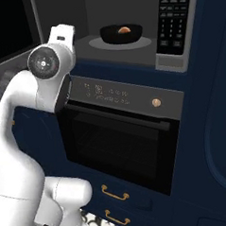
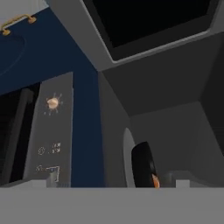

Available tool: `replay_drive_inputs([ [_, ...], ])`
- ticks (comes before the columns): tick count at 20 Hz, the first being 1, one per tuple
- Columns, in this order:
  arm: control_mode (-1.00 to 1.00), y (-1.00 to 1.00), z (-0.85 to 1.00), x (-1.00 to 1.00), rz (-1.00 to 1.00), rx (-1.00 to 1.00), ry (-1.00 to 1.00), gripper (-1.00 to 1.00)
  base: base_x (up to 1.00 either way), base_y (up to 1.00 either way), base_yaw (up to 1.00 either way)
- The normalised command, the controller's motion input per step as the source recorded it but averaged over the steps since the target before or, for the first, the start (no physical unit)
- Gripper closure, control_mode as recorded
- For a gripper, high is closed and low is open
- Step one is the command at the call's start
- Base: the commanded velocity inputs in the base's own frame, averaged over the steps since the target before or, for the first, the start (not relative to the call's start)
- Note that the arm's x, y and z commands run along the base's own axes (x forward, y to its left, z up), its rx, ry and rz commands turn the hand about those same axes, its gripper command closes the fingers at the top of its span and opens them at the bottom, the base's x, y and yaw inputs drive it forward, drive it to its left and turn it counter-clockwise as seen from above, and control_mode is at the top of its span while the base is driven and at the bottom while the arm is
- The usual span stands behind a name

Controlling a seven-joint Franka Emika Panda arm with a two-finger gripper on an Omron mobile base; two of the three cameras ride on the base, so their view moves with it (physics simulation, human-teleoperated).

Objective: Pick the onion from the sink and place it in the bowl. Then pick the bowl and place it in the microwave. Then close the microwave door and press the start button.

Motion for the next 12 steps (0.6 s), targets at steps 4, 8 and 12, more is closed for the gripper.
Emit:
replay_drive_inputs([
  [4,-1.0,0.45,0.16,-1.0,0.0,0.02,-0.01,-1.0,0.0,0.0,0.0],
  [8,-1.0,0.51,0.15,-1.0,-0.02,0.01,0.0,-1.0,0.0,0.0,0.0],
  [12,-1.0,0.59,0.12,-1.0,-0.07,0.0,0.0,-1.0,0.0,0.0,0.0],
])
